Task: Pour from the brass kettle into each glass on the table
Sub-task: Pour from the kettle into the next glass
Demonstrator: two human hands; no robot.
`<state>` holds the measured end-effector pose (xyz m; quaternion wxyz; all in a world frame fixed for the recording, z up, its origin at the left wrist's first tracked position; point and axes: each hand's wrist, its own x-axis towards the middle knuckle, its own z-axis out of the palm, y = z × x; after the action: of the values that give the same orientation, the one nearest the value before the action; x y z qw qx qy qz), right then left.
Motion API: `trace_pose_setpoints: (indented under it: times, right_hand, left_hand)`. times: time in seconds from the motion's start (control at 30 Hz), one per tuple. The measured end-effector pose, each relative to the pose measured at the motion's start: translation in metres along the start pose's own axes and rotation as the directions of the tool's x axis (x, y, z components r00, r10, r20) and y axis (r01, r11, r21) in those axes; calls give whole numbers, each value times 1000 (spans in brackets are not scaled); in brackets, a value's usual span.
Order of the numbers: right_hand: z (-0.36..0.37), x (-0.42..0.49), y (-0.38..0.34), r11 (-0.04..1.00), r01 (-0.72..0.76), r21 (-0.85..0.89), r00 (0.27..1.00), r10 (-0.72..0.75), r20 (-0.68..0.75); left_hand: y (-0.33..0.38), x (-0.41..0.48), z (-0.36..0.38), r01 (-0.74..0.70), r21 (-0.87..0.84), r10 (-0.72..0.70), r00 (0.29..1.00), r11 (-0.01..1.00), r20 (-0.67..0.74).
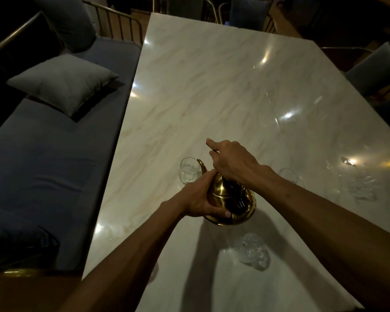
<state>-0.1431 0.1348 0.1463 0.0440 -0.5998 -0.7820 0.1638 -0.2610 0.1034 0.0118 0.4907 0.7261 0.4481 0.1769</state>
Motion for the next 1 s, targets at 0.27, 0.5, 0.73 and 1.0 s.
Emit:
trace_pose_setpoints:
  times: [0.27,0.5,0.73,1.0]
  right_hand:
    - [-3,-32,-5,994,-22,106,987,39,-156]
    - [-11,-78,-12,984,-38,174,941,94,-325]
    - [-12,-147,-26,969,-159,187,896,221,-386]
    - [7,-231,-29,897,-354,265,827,432,-359]
  left_hand:
    - [10,-11,-9,-38,133,39,999,990,-11]
    - [39,-33,-9,-157,260,159,987,953,11]
    - [61,-69,19,-261,244,235,963,934,131]
    - [67,-112,77,-305,176,245,923,936,296]
